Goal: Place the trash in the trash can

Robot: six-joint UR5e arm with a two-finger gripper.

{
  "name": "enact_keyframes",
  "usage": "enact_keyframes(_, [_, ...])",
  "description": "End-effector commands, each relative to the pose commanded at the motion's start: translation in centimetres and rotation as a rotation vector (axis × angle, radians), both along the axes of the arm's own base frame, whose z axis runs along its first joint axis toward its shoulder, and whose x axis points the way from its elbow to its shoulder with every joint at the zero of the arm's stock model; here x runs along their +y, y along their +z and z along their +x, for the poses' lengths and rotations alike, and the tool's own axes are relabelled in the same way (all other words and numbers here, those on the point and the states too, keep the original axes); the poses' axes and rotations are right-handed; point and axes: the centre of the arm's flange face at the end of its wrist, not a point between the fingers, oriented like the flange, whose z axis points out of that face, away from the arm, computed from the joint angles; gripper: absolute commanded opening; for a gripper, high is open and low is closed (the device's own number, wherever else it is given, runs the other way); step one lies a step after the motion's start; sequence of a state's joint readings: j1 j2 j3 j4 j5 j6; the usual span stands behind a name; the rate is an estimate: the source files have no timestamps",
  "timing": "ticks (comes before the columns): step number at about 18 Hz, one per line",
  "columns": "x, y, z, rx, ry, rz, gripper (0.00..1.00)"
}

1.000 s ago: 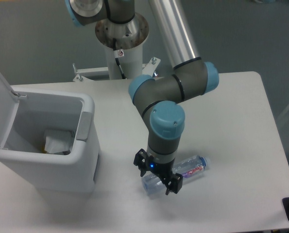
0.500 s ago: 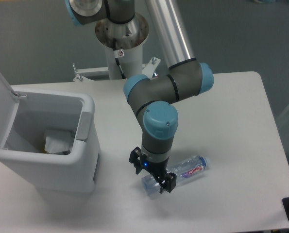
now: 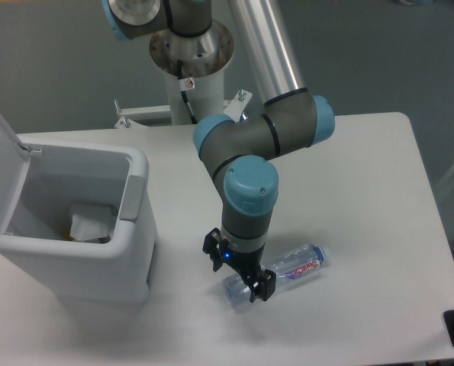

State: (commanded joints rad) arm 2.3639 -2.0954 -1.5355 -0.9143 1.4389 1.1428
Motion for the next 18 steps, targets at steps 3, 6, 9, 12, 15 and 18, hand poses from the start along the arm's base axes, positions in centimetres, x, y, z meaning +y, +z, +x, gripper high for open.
enact_keyframes(3, [0.0, -0.2, 0.0, 0.0, -0.004, -0.003, 1.0])
enact_keyframes(6, [-0.2, -0.4, 0.2, -0.003, -0.016, -0.009, 1.0])
enact_keyframes(9, [-0.2, -0.2, 0.2, 0.0, -0.016, -0.006, 1.0])
enact_keyframes(12, [-0.2, 1.1, 0.2, 0.009, -0.018, 0.009, 1.0])
enact_keyframes(15, [-0.2, 1.2, 0.3, 0.016, -0.049, 0.01, 1.0])
enact_keyframes(18, [-0.3, 0.8, 0.5, 0.013, -0.071, 0.005, 1.0])
